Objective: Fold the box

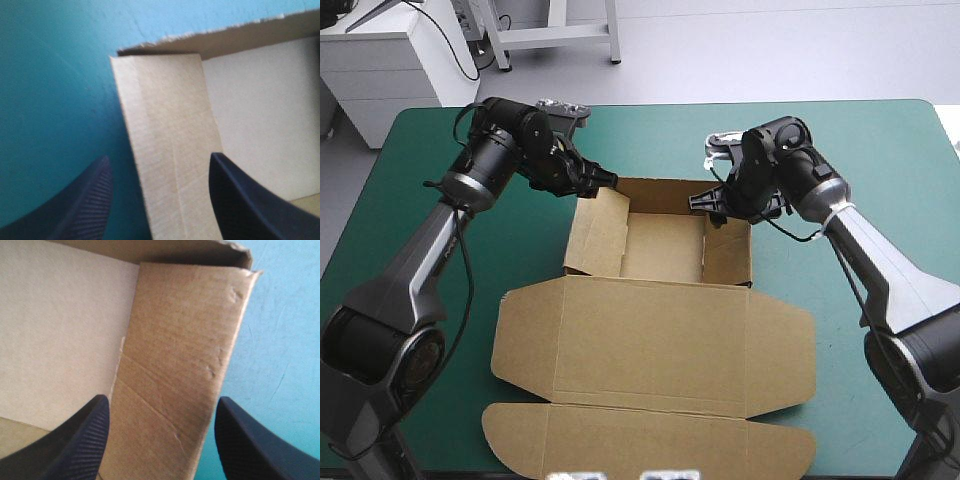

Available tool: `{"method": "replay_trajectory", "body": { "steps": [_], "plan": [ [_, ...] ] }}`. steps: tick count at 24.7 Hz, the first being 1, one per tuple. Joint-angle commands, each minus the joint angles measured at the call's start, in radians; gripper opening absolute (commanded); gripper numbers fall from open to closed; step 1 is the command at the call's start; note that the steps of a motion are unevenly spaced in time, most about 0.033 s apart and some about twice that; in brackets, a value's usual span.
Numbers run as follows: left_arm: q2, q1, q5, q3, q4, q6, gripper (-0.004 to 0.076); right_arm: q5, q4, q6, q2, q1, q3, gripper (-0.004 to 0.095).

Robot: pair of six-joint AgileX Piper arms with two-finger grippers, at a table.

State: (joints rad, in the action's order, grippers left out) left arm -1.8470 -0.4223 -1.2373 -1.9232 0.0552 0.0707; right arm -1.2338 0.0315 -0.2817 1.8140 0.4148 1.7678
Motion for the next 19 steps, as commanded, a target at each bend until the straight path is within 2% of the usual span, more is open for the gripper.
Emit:
{"method": "replay_trajectory", "body": {
  "steps": [1, 4, 6, 8, 10, 11, 13, 16, 17, 18, 19],
  "plan": [
    [0.113, -0.007, -0.049, -0.049, -0.071, 0.001, 0.0416, -0.017, 0.020, 0.023, -0.076, 0.001, 0.070, 0.0562],
    [0.184, -0.007, -0.050, -0.053, -0.126, 0.001, 0.0388, -0.017, 0.073, -0.016, -0.093, 0.001, 0.074, 0.0563],
    [0.230, -0.007, -0.050, -0.051, -0.125, 0.001, 0.0322, -0.017, 0.096, -0.090, -0.102, 0.001, 0.074, 0.0562],
    [0.279, -0.007, -0.050, -0.038, -0.122, 0.001, 0.0207, -0.017, 0.094, -0.102, -0.105, -0.001, 0.074, 0.0562],
    [0.334, -0.007, -0.050, -0.006, -0.129, -0.016, 0.0041, -0.017, 0.079, -0.097, -0.105, -0.001, 0.072, 0.0562],
    [0.363, -0.007, -0.050, 0.018, -0.140, -0.043, -0.0006, -0.017, 0.079, -0.097, -0.105, -0.001, 0.070, 0.0562],
    [0.424, -0.007, -0.050, 0.073, -0.145, -0.051, -0.0008, -0.017, 0.084, -0.097, -0.105, -0.001, 0.060, 0.0562],
    [0.581, -0.007, -0.038, 0.329, -0.173, -0.037, -0.0008, -0.017, 0.046, -0.109, -0.105, -0.035, 0.021, 0.0562],
    [0.662, -0.007, -0.005, 0.468, -0.170, -0.033, -0.0008, -0.017, 0.033, -0.109, -0.105, -0.045, 0.008, 0.0562],
    [0.697, -0.007, 0.018, 0.526, -0.161, -0.033, -0.0008, -0.017, 0.030, -0.109, -0.102, -0.048, 0.008, 0.0562],
    [0.791, -0.007, 0.079, 0.669, -0.130, -0.033, -0.0008, -0.017, 0.018, -0.099, -0.095, -0.048, 0.008, 0.0562]
  ]
}}
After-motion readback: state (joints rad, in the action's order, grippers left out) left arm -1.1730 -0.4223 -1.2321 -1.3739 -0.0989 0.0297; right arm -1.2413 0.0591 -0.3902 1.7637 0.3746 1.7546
